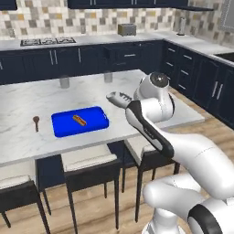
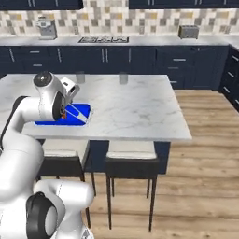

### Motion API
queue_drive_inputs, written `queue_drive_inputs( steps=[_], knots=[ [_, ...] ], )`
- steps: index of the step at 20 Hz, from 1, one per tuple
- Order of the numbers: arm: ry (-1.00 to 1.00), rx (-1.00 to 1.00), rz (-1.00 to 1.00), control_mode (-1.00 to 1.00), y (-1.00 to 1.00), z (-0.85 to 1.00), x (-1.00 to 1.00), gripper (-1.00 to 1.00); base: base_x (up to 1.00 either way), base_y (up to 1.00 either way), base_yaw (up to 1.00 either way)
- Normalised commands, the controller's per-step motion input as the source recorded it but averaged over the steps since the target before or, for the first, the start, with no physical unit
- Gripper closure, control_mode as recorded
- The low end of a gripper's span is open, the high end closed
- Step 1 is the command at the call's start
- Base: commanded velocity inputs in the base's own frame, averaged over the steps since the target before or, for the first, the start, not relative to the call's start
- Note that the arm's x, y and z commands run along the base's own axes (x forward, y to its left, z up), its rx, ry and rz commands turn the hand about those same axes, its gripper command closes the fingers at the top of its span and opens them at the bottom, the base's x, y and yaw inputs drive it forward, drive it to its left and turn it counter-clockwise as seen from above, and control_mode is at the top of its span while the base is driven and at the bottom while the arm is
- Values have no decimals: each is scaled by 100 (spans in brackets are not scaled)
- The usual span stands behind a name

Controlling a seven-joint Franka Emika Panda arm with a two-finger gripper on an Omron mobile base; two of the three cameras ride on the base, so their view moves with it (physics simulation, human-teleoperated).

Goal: Take the tongs from the drawer on the right and place them on the dining counter next to the tray containing the hot dog.

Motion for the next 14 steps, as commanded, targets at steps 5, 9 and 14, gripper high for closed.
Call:
queue_drive_inputs(
  steps=[5, 9, 14],
  knots=[
    [0, 0, 0, 100, 0, 0, 0, 100, 66, -25, 44],
    [0, 0, 0, 100, 0, 0, 0, 100, 40, -37, 27],
    [0, 0, 0, 100, 0, 0, 0, 100, 2, -62, 5]
  ],
)
